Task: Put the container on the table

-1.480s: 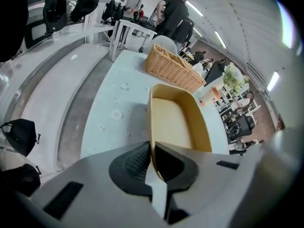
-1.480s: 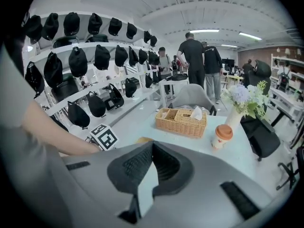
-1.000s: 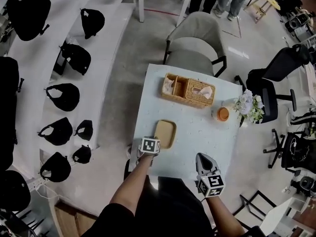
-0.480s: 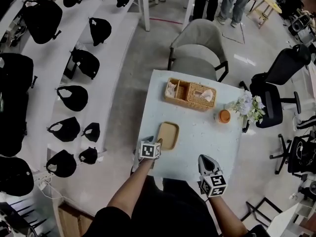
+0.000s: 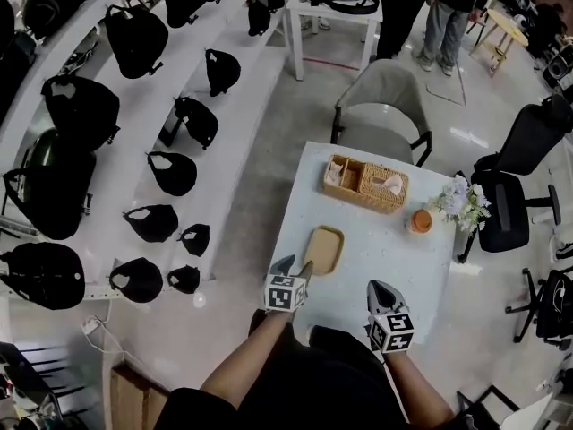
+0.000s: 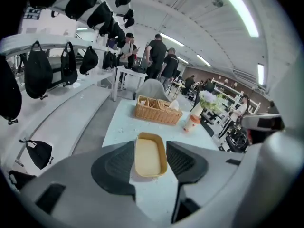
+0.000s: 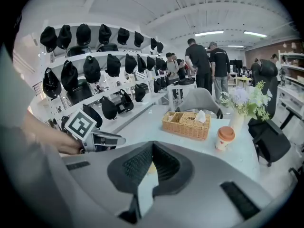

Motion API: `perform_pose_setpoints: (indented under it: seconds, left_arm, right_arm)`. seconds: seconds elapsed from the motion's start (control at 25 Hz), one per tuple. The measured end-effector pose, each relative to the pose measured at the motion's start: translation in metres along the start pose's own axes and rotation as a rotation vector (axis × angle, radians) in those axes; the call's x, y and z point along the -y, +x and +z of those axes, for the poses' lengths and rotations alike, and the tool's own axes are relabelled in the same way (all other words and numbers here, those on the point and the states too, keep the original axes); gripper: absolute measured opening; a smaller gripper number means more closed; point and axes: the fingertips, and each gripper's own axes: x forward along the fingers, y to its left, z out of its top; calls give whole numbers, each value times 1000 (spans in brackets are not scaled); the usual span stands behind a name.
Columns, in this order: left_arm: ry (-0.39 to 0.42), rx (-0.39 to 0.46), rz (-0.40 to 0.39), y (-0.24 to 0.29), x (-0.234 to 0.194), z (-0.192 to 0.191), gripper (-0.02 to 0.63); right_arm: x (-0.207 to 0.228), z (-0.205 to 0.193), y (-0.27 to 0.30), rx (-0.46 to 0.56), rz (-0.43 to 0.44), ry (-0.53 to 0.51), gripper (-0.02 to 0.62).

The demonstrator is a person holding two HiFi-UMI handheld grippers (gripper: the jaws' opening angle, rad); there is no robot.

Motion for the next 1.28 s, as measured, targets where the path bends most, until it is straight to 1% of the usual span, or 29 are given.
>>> perform_pose_setpoints:
  seconds: [0.12, 0.32, 0.44, 0.6, 0.76, 0.8, 0.88, 1.0, 1.08, 1.16, 1.28]
  left_arm:
    - [-11, 103, -13, -37, 15, 21, 192]
    - [-14, 250, -24, -99, 36, 57, 192]
    - [14, 343, -27, -131, 52, 80, 192]
    - [53, 443, -35, -168, 70, 108, 192]
    - [86, 513, -22, -201, 83, 124, 187]
    - [87, 531, -23, -208, 85, 127, 162]
    - [87, 566, -22, -220, 87, 135, 87]
    - [114, 599, 3, -231, 85, 144, 15]
    - [129, 599, 26, -234, 85, 144, 12]
    - [123, 601, 30, -233, 84, 144, 11]
    - [111, 601, 34, -229, 80, 146, 11]
  right_arm:
    - [-2, 1, -6, 24, 5, -17, -2]
    - [7, 11, -21, 88, -48, -20, -2]
    - [9, 26, -34, 131, -49, -3, -2]
    - [13, 55, -48, 197, -49, -29, -2]
    - [29, 77, -67, 233, -123, -44, -2]
    - [32, 81, -71, 242, -134, -40, -2]
    - [34, 91, -78, 268, -137, -33, -2]
    - [26, 106, -87, 302, -112, -56, -2]
    - [19, 112, -95, 315, -93, -111, -2]
    - [19, 115, -101, 323, -90, -144, -2]
    - [26, 116, -107, 334, -108, -114, -2]
